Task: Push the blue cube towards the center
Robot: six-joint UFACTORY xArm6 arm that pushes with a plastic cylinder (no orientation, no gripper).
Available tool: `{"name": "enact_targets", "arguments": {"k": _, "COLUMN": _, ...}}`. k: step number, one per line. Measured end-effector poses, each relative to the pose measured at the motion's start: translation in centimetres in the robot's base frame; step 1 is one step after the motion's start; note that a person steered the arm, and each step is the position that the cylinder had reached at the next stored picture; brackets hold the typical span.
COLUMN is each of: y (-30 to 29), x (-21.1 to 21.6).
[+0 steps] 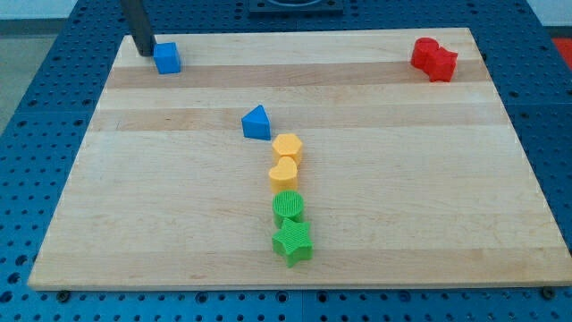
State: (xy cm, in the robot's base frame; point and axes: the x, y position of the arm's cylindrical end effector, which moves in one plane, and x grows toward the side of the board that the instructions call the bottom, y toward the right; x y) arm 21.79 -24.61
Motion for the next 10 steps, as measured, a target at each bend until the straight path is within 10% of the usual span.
{"name": "enact_targets", "arguments": {"k": 10, "y": 7.5, "x": 8.1}}
